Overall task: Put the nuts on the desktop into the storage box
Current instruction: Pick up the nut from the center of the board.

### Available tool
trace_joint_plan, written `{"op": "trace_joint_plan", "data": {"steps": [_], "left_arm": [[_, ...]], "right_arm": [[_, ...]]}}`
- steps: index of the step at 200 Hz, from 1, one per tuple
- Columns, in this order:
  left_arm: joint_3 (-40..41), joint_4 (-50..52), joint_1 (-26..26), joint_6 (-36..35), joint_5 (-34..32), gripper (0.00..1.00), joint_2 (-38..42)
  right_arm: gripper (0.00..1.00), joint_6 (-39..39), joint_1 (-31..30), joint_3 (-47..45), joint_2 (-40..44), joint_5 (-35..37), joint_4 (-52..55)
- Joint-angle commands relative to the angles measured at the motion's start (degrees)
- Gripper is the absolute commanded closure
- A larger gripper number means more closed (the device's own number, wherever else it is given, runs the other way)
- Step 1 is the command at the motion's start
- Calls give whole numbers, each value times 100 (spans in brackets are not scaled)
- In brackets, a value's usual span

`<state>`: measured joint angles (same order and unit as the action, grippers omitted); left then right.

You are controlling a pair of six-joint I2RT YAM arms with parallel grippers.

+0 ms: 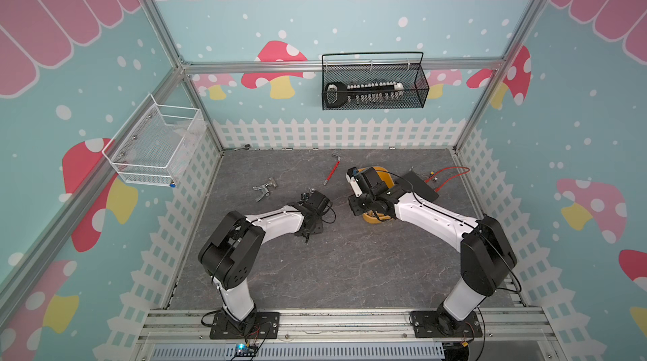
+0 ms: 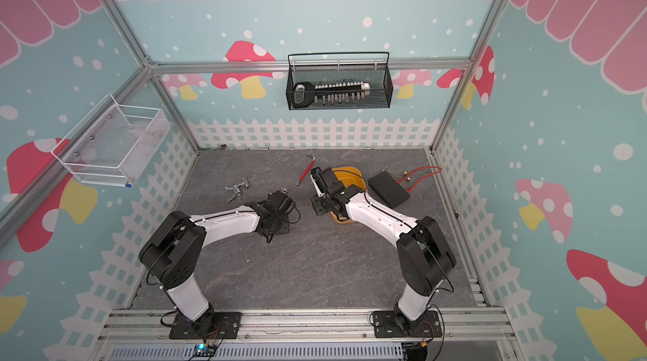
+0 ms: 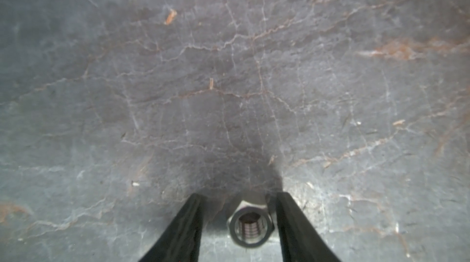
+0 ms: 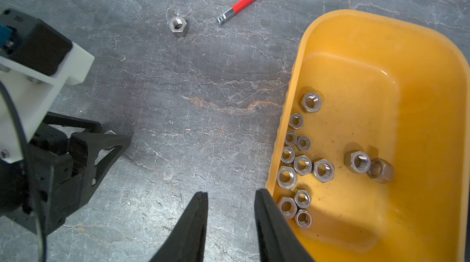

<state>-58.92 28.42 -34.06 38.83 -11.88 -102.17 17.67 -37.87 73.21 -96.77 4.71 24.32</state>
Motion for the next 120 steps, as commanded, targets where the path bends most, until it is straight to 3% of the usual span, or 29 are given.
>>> {"op": "trace_joint_plan", "data": {"steps": [1, 32, 79, 100, 120], "left_arm": [[60, 106, -86, 95, 127, 57, -294], [151, 136, -138, 107, 203, 72, -326], [270, 159, -183, 125, 212, 85, -269], [261, 155, -190, 129, 204, 100, -277], [178, 153, -205, 135, 196, 100, -268]], "right_arm": [[63, 60, 34, 0, 122, 100, -15], [63, 66, 35, -34, 206, 44, 6], [63, -201, 68, -337, 530, -105, 132], [63, -276, 103, -579, 810, -221, 128], [63, -259, 141, -776, 1070, -241, 128]]}}
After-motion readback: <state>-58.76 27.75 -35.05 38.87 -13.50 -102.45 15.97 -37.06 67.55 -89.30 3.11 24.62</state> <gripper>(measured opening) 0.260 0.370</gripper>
